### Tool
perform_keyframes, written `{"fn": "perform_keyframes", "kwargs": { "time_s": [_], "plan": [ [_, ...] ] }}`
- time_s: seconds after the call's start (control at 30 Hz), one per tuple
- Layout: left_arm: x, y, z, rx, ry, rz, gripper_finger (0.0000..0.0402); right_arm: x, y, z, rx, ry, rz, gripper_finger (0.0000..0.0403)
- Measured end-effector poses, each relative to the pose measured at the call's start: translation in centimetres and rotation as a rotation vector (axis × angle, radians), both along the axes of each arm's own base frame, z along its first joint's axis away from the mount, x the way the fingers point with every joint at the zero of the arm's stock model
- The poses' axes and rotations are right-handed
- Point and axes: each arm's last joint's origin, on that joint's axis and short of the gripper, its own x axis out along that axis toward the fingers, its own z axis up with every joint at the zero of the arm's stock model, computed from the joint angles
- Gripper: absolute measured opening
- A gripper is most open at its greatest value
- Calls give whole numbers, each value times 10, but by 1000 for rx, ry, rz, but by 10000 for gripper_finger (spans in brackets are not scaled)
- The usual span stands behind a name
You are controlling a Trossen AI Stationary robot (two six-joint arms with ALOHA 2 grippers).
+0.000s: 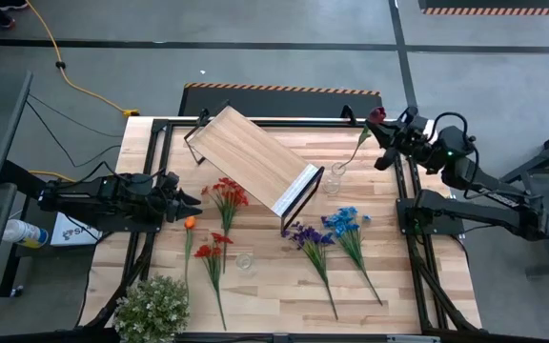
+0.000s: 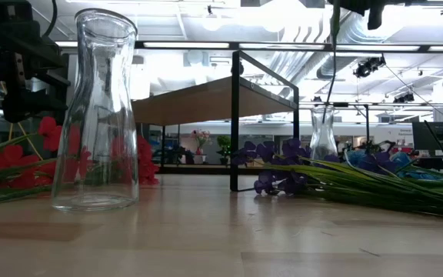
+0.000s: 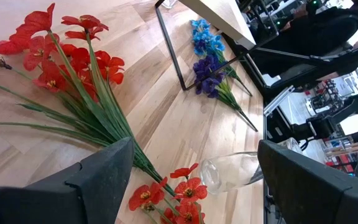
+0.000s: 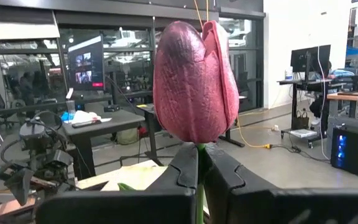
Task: Pick and place flowers into a vace then onto a shelf
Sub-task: Put the dark red flower into the top transparent vase
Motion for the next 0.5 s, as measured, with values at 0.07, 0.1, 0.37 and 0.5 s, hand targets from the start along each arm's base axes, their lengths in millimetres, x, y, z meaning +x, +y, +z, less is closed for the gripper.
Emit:
{"fn": "perform_keyframes", "kwargs": {
  "time_s": [0.07,0.1,0.37,0.5],
  "plan": [
    [0,0,0,0,0,0,376,2,-1,-1,5,10,0,0],
    [0,0,0,0,0,0,376,4,-2,-2,10,14,0,0],
    [0,0,0,0,0,0,376,12,-6,-7,33,49,6,0],
    [0,0,0,0,0,0,376,16,-8,-10,54,61,11,0]
  ]
}}
